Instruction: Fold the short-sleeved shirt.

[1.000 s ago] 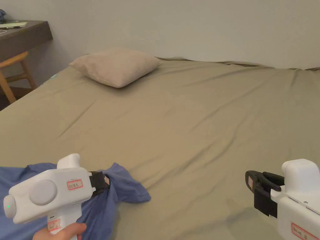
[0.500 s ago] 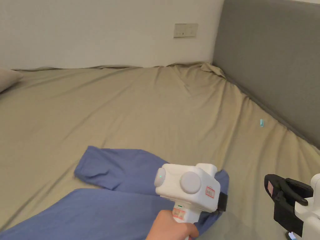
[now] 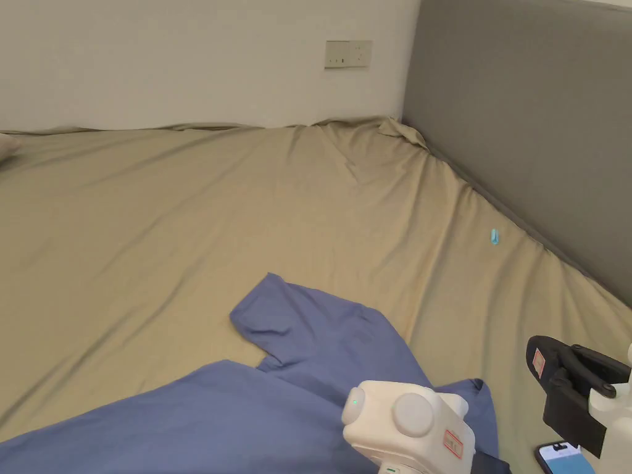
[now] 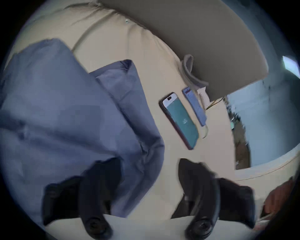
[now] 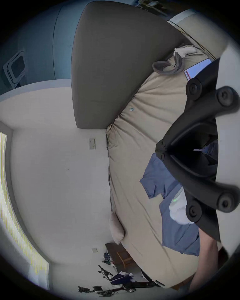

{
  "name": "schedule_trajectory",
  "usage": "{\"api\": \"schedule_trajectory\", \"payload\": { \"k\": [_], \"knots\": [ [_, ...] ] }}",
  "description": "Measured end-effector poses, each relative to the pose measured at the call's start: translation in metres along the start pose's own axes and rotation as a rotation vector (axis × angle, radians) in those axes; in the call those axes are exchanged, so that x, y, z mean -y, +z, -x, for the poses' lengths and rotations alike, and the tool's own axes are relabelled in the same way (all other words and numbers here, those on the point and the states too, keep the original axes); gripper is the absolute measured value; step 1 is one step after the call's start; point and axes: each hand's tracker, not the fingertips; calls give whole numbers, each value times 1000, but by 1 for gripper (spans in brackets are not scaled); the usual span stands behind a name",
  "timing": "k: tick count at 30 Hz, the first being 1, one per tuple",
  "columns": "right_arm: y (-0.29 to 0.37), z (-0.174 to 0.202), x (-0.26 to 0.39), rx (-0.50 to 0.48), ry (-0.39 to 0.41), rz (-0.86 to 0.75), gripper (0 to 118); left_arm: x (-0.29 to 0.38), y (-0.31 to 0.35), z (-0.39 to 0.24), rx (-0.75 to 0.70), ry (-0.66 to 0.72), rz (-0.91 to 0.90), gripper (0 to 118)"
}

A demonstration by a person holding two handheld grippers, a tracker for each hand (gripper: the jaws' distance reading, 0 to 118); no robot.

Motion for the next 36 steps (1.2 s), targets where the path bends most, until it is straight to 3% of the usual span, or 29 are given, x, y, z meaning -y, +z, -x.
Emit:
{"api": "schedule_trajectory", "payload": {
  "k": [3,6,7,8,9,12,15,18,22,23,24,25,28,33,35,36],
  "knots": [
    [2,10,-8,-42,10,-40,3,18,78,7,-25,-10,-134,83],
    [0,23,-14,-73,34,-51,3,66,184,10,-183,-17,-330,83],
    [-2,28,-15,-89,37,-49,3,94,221,11,-258,13,-434,77],
    [-4,32,-14,-102,39,-47,3,122,250,12,-310,40,-523,56],
    [-5,38,-12,-115,40,-44,3,161,281,9,-371,88,-660,0],
    [-8,55,-2,-143,54,-28,3,258,329,7,-544,323,-851,0],
    [-13,70,5,-189,55,-1,3,315,350,7,-607,421,-857,0],
    [-15,83,6,-222,63,16,3,320,357,19,-720,414,-808,0],
    [-16,93,5,-245,81,21,3,285,370,66,-678,438,-854,0],
    [-17,94,5,-250,86,25,3,272,373,85,-679,444,-858,18],
    [-18,95,6,-253,93,31,3,250,375,109,-679,486,-840,80],
    [-21,96,6,-255,99,38,3,234,372,134,-678,512,-792,104],
    [-30,95,10,-244,109,70,3,194,357,205,-776,604,-677,104],
    [-51,90,17,-220,123,133,3,168,314,290,-748,720,-497,103],
    [-60,90,20,-213,137,156,3,167,297,308,-799,688,-400,101],
    [-63,91,21,-211,147,166,3,165,295,301,-854,597,-405,97]
  ]
}}
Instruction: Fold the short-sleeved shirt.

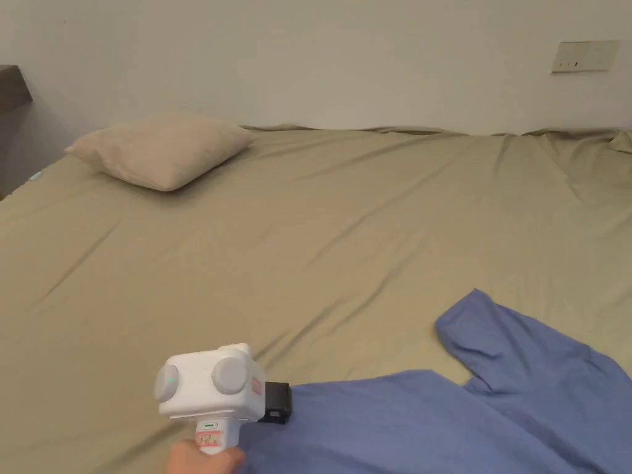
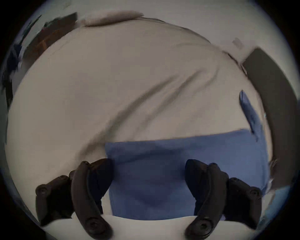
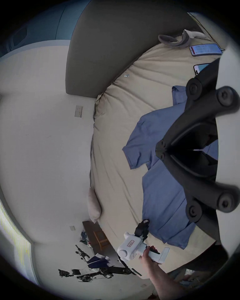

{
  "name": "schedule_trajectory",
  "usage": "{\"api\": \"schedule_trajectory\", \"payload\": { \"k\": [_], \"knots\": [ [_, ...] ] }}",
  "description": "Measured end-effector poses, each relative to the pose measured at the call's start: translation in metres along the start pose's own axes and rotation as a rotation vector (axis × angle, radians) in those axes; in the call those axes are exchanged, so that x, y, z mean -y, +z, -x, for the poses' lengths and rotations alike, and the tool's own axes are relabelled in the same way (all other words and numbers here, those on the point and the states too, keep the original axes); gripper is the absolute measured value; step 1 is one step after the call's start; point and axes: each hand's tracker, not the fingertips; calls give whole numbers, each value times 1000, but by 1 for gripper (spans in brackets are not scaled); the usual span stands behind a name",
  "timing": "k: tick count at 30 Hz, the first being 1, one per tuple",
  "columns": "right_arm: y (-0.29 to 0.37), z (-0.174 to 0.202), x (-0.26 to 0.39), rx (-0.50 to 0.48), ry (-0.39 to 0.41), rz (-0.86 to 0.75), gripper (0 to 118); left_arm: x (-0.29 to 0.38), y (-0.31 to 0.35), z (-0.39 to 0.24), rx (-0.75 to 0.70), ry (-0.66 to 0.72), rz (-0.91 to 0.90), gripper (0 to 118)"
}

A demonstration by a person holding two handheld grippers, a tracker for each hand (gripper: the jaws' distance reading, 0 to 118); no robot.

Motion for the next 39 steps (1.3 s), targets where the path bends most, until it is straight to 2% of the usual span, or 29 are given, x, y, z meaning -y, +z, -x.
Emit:
{"api": "schedule_trajectory", "payload": {
  "k": [2,3,4,5,6,7,10,15,16,17,18,19,20,21,23,25,27,29,31,32,33,35,37,38,39],
  "knots": [
    [-6,0,1,1,8,8,3,5,9,-15,-60,-176,-54,64],
    [-8,0,2,-3,9,10,3,9,10,-16,-57,-202,-55,30],
    [-11,1,2,-8,5,14,3,13,18,-16,-5,-151,-82,0],
    [-14,1,3,-15,0,19,3,13,27,-14,-14,-109,-90,0],
    [-17,2,3,-21,-1,25,3,13,24,-6,183,22,-59,0],
    [-19,2,4,-23,0,31,3,13,26,-2,166,72,-25,0],
    [-25,0,0,-34,2,28,3,11,46,-6,120,16,-114,0],
    [-71,-24,-38,-67,-45,26,3,15,68,-9,233,78,-156,0],
    [-88,-32,-49,-29,-59,53,17,17,72,-10,239,74,-157,0],
    [-112,-41,-61,8,-66,108,66,19,77,-12,242,70,-168,0],
    [-148,-53,-68,-14,-81,220,118,21,79,-12,255,74,-171,0],
    [-160,-64,-70,-76,-108,223,116,22,81,-13,264,78,-172,0],
    [-187,-77,-76,-78,-145,281,117,23,83,-14,271,84,-176,0],
    [-212,-88,-76,-54,-173,373,117,22,83,-15,277,82,-178,0],
    [-256,-107,-73,-7,-172,475,117,20,82,-15,279,88,-184,0],
    [-323,-117,-58,98,-133,606,118,18,80,-17,289,91,-172,0],
    [-360,-131,-45,130,-92,682,118,16,75,-17,297,92,-164,0],
    [-365,-139,-40,167,-146,735,114,14,71,-18,307,104,-158,0],
    [-368,-144,-35,129,-177,730,96,12,68,-19,305,102,-156,0],
    [-365,-144,-34,73,-196,727,89,10,67,-20,301,98,-152,0],
    [-357,-141,-35,81,-172,696,64,13,69,-23,299,94,-152,0],
    [-348,-126,-41,80,-22,663,6,12,70,-25,302,89,-155,0],
    [-339,-103,-39,237,184,628,5,12,72,-26,306,88,-169,0],
    [-336,-99,-35,181,218,627,5,11,73,-29,307,88,-172,0],
    [-334,-94,-31,176,232,619,5,10,76,-31,312,87,-191,0]
  ]
}}
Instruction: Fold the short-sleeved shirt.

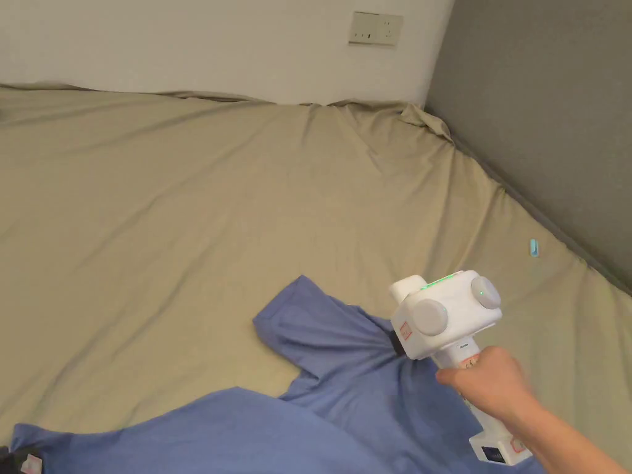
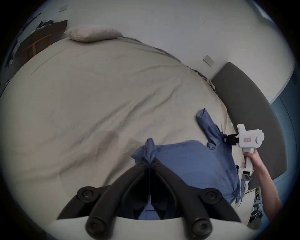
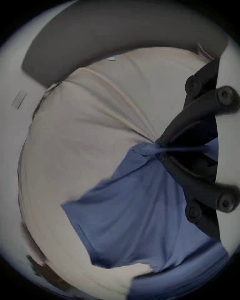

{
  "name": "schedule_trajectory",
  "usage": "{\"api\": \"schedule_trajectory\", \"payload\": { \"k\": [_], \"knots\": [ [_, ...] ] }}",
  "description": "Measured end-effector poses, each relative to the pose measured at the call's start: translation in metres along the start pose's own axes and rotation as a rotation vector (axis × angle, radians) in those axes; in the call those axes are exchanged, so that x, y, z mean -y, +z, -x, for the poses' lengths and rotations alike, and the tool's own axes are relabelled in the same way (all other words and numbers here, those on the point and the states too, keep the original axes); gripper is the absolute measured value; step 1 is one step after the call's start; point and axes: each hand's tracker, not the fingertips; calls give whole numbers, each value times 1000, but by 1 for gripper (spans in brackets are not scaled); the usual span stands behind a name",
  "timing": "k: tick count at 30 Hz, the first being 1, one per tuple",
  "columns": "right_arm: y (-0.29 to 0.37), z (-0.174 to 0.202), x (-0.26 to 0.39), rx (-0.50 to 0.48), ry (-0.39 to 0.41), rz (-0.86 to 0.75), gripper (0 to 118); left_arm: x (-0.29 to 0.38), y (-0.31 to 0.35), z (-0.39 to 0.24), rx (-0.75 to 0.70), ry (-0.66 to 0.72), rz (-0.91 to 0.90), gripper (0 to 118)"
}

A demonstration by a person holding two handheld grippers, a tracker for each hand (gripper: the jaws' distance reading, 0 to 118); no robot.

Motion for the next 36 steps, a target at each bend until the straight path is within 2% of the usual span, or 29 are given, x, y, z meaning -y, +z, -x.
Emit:
{"api": "schedule_trajectory", "payload": {
  "k": [1,4,5,8,11,14,17,23,29,33,36],
  "knots": [
    [5,0,4,5,-3,-25,5,-1,2,-2,9,-1,-2,0],
    [41,-21,16,-103,-202,-160,5,-7,13,-12,7,-24,-31,0],
    [58,-30,24,-135,-242,-228,5,-10,20,-17,5,-35,-45,0],
    [125,-44,44,-95,-259,-392,5,-20,52,-31,62,-49,-133,0],
    [201,-65,62,-125,-316,-555,5,-40,98,-53,181,-78,-213,0],
    [286,-81,75,-72,-336,-744,5,-69,166,-91,157,-214,-356,0],
    [379,-92,88,-78,-388,-939,5,-96,247,-124,154,-315,-530,0],
    [516,-106,108,-33,-393,-1207,5,-123,389,-167,96,-447,-836,0],
    [566,-119,78,-17,-378,-1279,5,-168,447,-163,6,-468,-952,0],
    [562,-132,10,-17,-370,-1243,5,-233,433,-157,-161,-477,-956,0],
    [545,-136,-53,-6,-368,-1178,5,-293,400,-144,-185,-442,-877,0]
  ]
}}
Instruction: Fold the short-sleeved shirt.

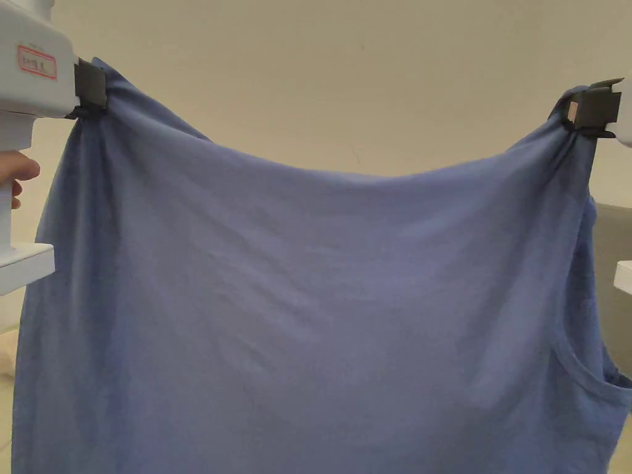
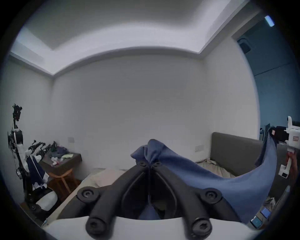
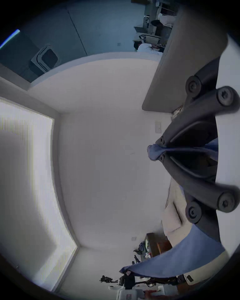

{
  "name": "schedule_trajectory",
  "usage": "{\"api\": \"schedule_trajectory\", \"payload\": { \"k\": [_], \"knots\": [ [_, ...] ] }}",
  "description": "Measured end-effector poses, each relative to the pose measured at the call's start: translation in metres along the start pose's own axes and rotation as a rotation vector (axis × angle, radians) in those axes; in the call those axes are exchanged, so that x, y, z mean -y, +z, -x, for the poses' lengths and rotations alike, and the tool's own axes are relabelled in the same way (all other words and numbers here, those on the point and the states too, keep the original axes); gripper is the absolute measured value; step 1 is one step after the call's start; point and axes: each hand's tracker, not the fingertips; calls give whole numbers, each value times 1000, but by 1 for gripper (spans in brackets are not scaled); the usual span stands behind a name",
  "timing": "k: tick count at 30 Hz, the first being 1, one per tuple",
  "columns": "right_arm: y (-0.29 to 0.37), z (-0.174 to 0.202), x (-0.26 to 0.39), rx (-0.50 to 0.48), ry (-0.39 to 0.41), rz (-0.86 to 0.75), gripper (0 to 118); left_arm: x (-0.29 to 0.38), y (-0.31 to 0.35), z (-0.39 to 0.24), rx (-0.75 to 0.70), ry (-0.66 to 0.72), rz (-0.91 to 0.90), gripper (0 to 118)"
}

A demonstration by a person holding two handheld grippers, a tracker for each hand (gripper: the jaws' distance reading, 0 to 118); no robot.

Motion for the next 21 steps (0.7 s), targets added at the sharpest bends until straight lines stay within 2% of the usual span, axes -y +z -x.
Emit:
{"api": "schedule_trajectory", "payload": {
  "k": [5,8,14,20,21],
  "knots": [
    [-82,4,-6,43,19,26,5,12,-86,17,-73,56,99,0],
    [-113,7,-8,83,51,8,5,29,-111,17,-93,94,125,0],
    [-155,11,1,121,119,-14,5,60,-139,-14,-72,26,122,0],
    [-203,3,70,129,127,36,5,127,-180,-32,-38,58,145,0],
    [-208,0,94,122,111,72,5,145,-210,-24,-30,62,169,0]
  ]
}}
